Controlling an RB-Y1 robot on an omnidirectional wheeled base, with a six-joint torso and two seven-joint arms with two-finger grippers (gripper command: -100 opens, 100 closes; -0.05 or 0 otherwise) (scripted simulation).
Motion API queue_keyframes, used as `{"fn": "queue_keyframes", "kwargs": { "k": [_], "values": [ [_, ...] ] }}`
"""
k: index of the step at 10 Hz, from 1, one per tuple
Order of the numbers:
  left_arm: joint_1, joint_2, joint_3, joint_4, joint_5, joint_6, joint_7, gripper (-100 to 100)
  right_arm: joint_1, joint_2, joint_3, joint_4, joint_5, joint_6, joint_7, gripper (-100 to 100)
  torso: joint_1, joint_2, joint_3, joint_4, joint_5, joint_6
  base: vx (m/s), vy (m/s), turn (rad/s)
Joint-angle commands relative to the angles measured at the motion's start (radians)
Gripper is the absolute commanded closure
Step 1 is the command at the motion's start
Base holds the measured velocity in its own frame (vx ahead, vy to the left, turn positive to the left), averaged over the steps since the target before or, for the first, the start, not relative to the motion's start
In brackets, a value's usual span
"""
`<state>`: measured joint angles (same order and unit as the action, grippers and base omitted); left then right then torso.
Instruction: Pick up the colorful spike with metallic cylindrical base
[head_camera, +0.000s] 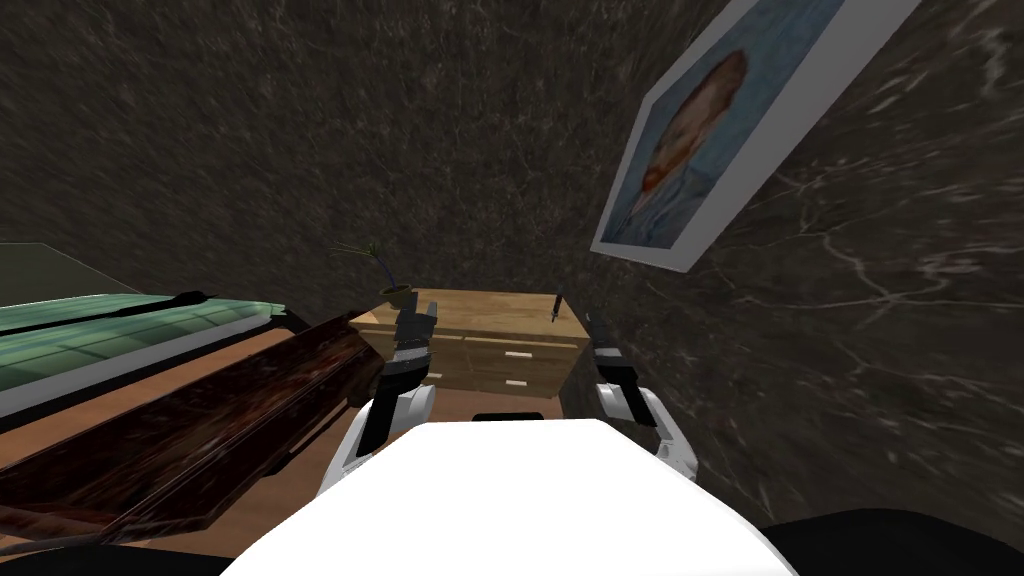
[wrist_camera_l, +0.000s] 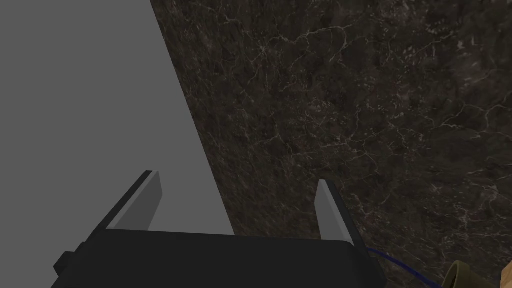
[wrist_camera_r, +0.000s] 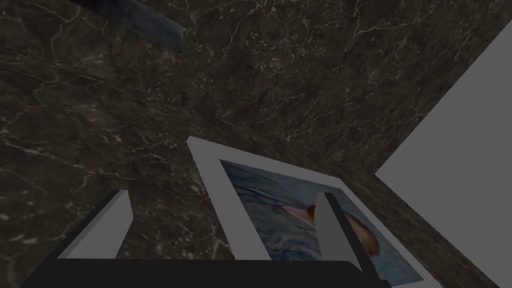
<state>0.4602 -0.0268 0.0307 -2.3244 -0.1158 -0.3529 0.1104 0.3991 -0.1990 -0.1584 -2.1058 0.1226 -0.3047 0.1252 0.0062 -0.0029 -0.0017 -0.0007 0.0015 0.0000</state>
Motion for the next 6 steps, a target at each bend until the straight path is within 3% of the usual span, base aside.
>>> {"fn": "queue_keyframes", "kwargs": {
  "k": [1, 6],
  "values": [
    [0.0, 0.0, 0.0, 0.0, 0.0, 0.0, 0.0, 0, -0.017, -0.018, -0.02, 0.034, 0.033, 0.04, 0.036, -100, 0.0, 0.0, 0.0, 0.0, 0.0, 0.0, 0.048, 0.103, 0.06],
    [0.0, 0.0, 0.0, 0.0, 0.0, 0.0, 0.0, 0, -0.083, -0.077, -0.087, 0.161, 0.138, 0.149, 0.143, -100, 0.001, 0.0, 0.0, 0.0, 0.0, 0.0, 0.052, 0.114, 0.062]
  ]
}}
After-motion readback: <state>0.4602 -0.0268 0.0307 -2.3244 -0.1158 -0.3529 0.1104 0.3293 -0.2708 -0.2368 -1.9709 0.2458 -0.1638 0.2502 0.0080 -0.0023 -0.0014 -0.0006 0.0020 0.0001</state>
